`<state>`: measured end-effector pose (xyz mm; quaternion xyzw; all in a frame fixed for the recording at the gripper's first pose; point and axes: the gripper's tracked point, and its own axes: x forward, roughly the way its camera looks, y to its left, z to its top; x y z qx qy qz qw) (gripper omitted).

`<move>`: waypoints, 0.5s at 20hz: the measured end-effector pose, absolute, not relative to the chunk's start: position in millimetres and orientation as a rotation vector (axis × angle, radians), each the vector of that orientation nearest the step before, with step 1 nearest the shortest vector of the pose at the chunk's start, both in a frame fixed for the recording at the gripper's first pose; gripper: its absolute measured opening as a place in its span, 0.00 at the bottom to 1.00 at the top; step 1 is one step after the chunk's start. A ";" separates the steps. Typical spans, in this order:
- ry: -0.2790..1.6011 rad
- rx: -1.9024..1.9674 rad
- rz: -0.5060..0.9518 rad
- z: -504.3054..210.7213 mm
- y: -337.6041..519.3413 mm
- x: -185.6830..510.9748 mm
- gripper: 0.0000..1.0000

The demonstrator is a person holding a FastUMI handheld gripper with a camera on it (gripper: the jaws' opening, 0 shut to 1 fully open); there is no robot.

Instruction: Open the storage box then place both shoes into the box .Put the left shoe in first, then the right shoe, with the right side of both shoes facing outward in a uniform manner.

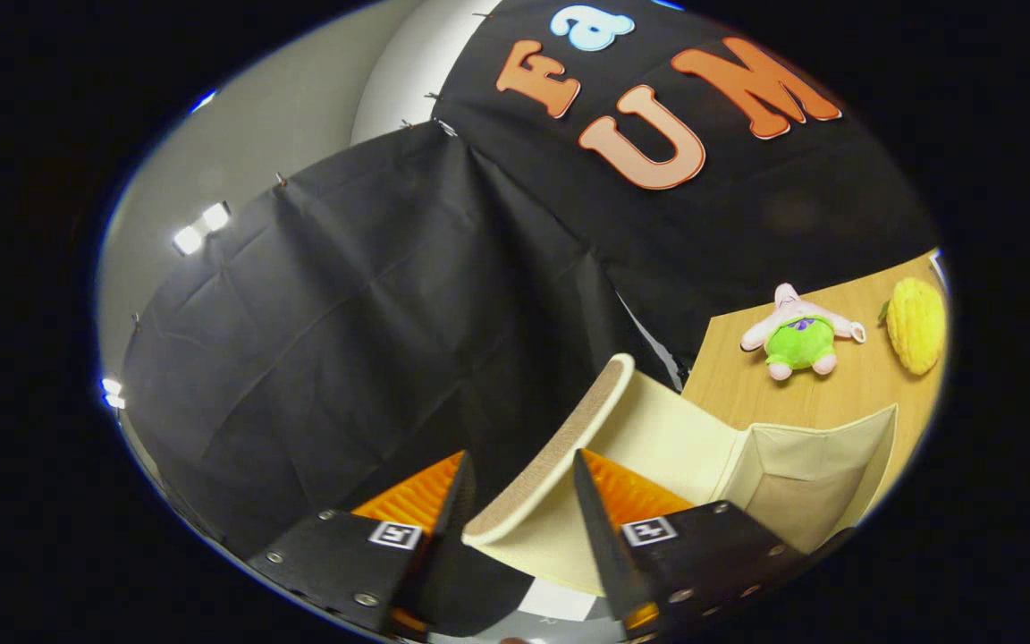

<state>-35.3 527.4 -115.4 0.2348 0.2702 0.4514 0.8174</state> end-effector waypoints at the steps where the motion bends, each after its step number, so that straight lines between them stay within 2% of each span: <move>1: 0.557 0.461 0.932 -123.3 522.4 -30.6 0.93; 2: 0.538 0.430 0.903 -127.6 510.6 -23.9 0.98; 10: 0.441 0.313 0.629 -158.3 383.3 20.9 0.98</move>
